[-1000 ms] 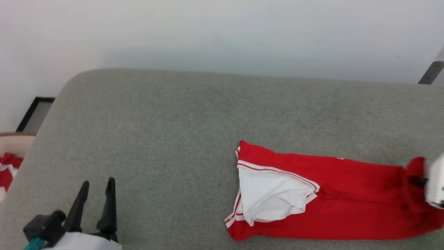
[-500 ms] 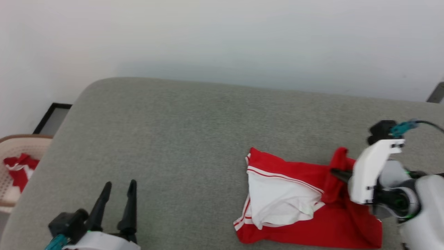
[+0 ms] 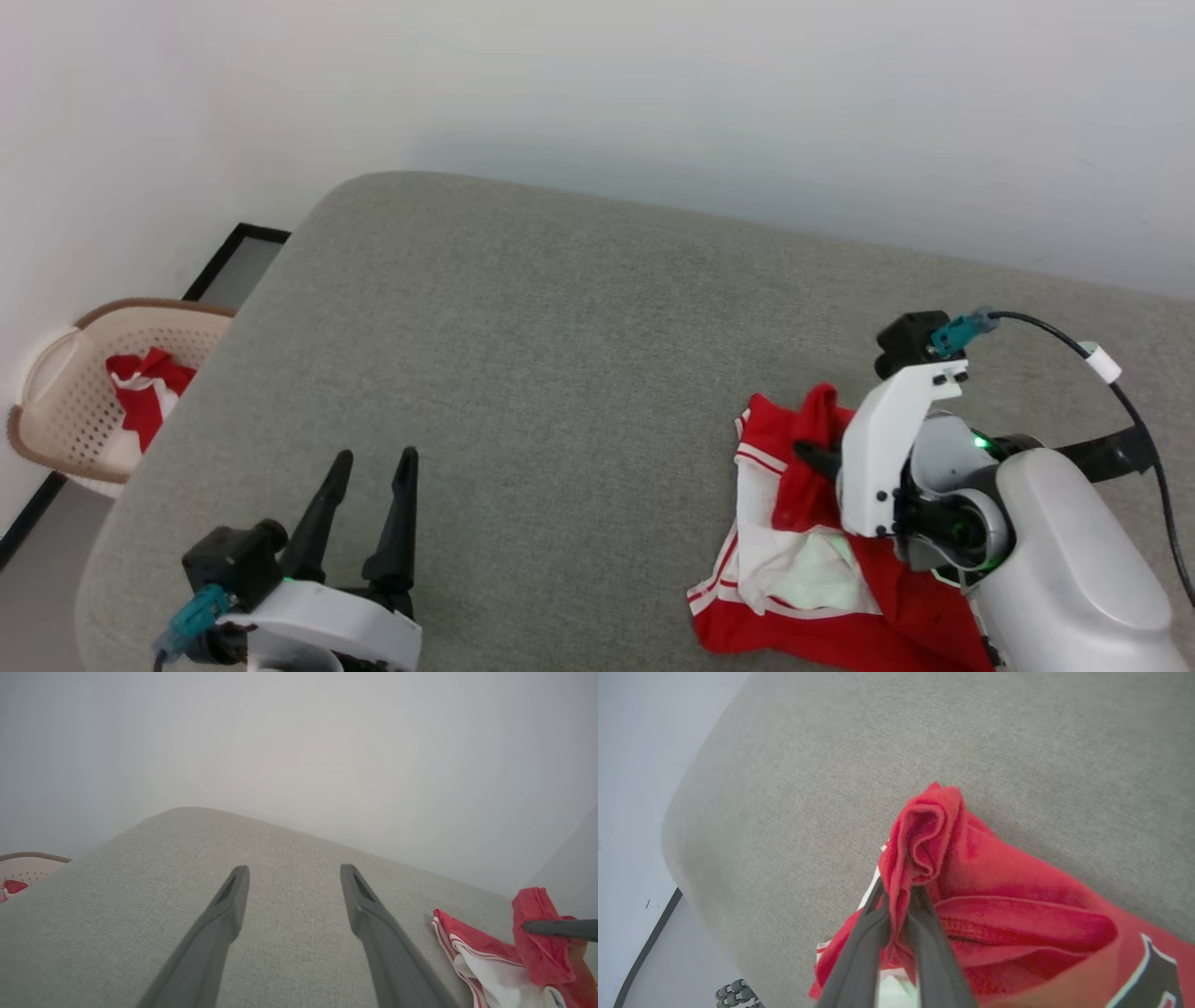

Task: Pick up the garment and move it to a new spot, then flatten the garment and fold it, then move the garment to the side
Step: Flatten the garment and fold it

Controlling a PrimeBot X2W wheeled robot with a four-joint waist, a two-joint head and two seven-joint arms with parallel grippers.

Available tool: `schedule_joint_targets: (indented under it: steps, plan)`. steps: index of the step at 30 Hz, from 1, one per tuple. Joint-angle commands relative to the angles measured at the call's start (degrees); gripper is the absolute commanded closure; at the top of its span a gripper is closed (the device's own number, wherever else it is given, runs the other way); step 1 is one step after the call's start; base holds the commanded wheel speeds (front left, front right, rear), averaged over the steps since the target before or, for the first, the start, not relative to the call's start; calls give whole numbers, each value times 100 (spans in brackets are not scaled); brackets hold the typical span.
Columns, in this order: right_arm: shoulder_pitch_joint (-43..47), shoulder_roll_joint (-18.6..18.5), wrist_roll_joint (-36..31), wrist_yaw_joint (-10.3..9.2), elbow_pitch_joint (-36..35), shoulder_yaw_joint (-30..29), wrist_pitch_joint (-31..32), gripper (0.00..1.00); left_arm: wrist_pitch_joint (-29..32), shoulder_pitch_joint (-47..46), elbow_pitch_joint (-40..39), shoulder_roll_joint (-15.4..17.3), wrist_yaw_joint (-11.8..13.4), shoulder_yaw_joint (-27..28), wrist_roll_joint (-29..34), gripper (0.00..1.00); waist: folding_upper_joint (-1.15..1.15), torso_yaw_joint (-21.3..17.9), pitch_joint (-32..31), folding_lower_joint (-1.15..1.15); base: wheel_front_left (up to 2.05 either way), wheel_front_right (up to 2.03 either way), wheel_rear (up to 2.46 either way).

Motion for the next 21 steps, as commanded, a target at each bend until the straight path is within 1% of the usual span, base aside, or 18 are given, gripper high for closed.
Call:
schedule_joint_targets:
  steps: [1, 2, 6, 13, 18, 21]
  plan:
    - [-89, 40, 86, -4, 24, 110, -39, 2, -1, -26, 17, -22, -44, 38, 25, 0, 0, 31, 22, 0, 0, 0, 0]
    - [-110, 48, 135, -4, 23, 156, -47, 0, -1, -15, 22, -17, -47, 59, 34, 0, 0, 18, 18, 0, 0, 0, 0]
    - [-178, 55, 275, -4, -3, 265, -108, 0, -1, 41, 33, -5, -66, 151, 56, 0, 0, -53, -5, 0, 0, 0, 0]
    - [-165, -30, 618, -4, -258, 400, -323, 0, -2, 91, -8, 8, -100, 347, 61, 0, 0, -349, -78, 0, 0, 0, 0]
    - [-7, -258, 883, -4, -655, 444, -604, 0, -2, 162, -26, 52, -123, 451, 83, 0, 0, -663, -121, 0, 0, 0, 0]
    - [113, -490, 978, -4, -886, 450, -826, 0, -1, 202, -34, 90, -134, 492, 109, 0, 0, -873, -139, 0, 0, 0, 0]
